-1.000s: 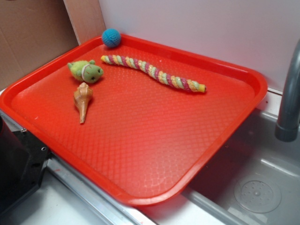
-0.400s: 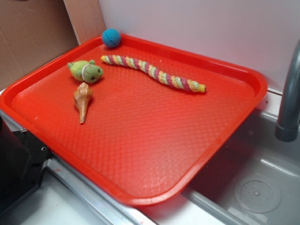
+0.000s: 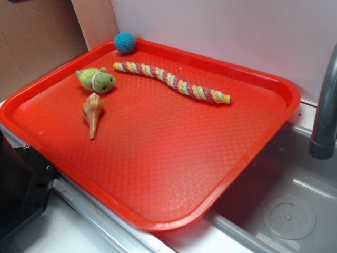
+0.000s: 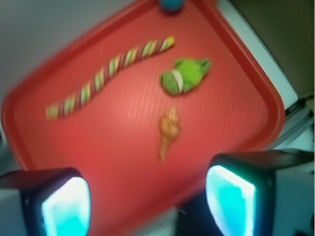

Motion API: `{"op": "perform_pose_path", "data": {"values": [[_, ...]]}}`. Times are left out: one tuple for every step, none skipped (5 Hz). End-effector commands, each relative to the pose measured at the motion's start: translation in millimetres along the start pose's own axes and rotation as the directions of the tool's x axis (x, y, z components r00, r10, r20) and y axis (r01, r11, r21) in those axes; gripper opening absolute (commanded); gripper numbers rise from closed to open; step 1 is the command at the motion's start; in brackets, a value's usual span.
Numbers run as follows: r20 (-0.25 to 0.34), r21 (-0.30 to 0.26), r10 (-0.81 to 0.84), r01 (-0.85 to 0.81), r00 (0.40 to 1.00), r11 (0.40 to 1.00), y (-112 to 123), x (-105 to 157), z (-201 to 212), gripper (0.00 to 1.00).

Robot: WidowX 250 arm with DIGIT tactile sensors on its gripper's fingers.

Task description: Grab the multicolored rope.

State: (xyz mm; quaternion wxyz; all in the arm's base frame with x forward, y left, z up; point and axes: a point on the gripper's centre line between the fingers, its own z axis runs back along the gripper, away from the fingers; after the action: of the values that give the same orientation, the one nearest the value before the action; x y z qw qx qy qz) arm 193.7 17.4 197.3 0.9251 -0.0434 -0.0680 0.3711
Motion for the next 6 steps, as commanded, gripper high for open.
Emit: {"op": "perform_pose_path", "data": {"values": [[0.165,-0.048,0.439,-0.437,0.883,0.898,-30.9,46.1,-37.9,1.0],[0.17,-0.04,0.488,-0.489,0.856,0.871,-48.8,52.0,-67.4,1.0],[0.186,-0.013,0.508,-0.515,0.841,0.857,-60.3,59.7,-99.6,1.0],[0.179,0.002,0.529,-0.538,0.83,0.843,-66.2,70.0,-132.0,1.0],[0.215,0.022,0.528,-0.544,0.822,0.839,-70.9,70.9,-154.2,1.0],[0.218,0.088,0.526,-0.554,0.822,0.828,-73.3,70.5,-179.4,1.0]]}}
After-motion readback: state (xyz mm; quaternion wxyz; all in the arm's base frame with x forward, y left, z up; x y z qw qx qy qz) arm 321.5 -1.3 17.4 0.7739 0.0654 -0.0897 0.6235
